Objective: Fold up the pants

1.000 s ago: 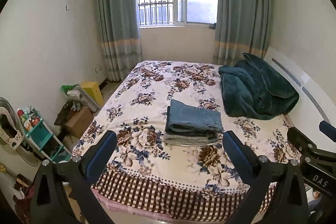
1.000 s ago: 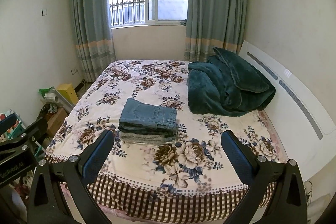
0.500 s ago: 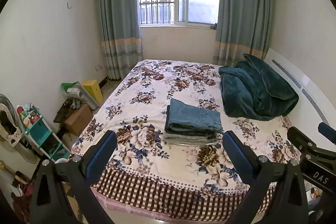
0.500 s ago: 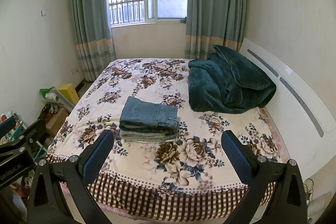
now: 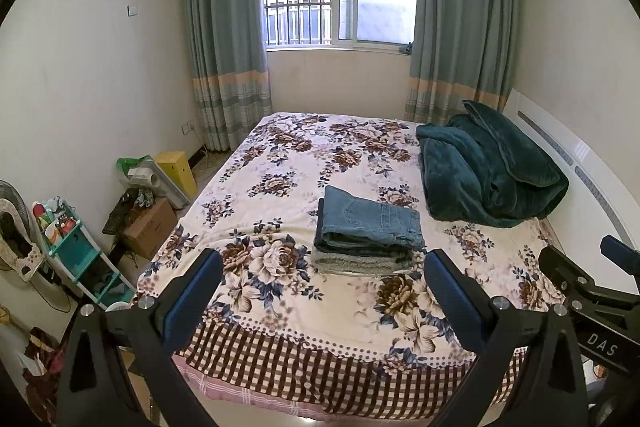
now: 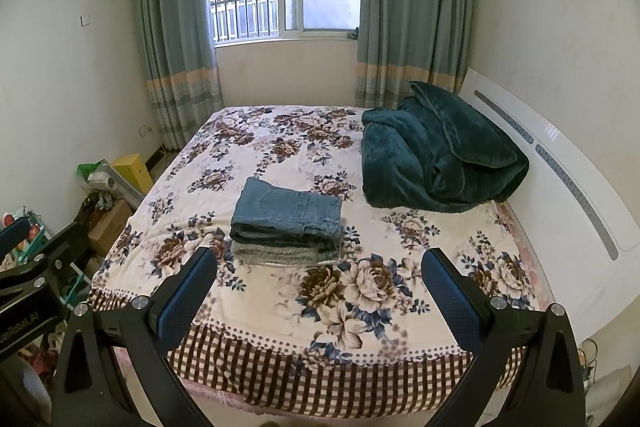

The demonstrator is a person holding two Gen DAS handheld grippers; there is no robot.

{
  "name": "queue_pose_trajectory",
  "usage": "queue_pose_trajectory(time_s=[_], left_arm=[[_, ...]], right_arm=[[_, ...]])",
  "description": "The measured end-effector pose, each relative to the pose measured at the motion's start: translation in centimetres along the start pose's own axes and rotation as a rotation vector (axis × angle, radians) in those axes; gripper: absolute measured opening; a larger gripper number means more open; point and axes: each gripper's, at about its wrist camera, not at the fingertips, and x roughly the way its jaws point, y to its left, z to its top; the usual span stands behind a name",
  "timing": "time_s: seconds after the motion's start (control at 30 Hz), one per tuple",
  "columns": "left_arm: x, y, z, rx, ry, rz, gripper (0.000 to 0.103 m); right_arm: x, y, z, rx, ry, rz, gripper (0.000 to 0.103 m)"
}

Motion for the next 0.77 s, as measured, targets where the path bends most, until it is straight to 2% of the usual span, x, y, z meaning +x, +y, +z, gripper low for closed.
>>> queue_pose_trajectory(time_s=[0.77], left_arm=[[-0.4, 1.0, -0.2, -0.005, -0.002, 0.005, 0.103]], right_arm=[[0.0, 0.5, 0.5, -0.001, -0.007, 0.005, 0.103]])
